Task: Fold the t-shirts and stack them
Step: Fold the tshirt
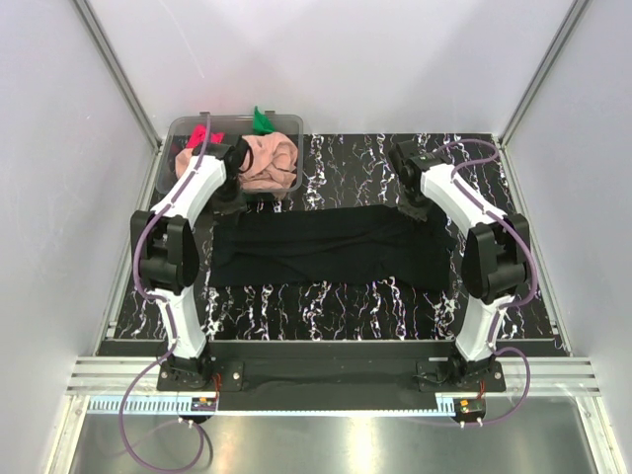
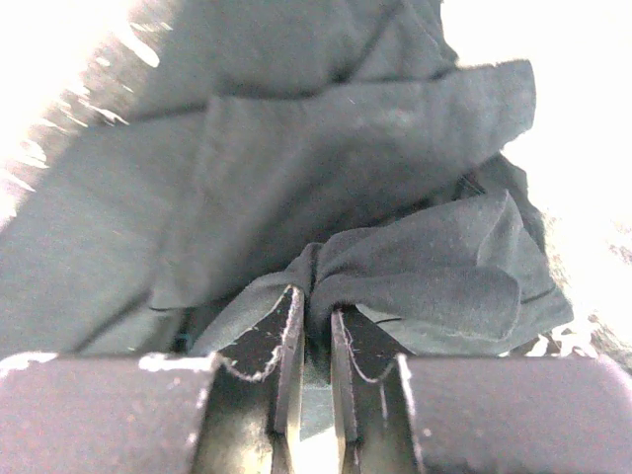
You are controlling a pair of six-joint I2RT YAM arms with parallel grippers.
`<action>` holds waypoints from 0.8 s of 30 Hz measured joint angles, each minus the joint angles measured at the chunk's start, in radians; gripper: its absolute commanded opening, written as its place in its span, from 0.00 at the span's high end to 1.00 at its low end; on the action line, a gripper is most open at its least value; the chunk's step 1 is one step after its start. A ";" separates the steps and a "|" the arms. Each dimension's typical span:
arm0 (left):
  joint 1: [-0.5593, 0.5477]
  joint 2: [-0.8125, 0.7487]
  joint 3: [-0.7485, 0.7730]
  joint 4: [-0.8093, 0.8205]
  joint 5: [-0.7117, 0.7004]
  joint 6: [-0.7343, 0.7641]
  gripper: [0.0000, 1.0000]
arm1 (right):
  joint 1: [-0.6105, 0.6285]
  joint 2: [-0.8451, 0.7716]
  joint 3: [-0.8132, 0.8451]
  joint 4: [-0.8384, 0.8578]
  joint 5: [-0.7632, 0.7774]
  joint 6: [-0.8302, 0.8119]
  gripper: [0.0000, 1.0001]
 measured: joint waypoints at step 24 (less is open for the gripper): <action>-0.083 -0.169 -0.148 0.040 0.079 0.036 0.55 | -0.001 -0.313 -0.077 0.005 -0.055 0.023 0.60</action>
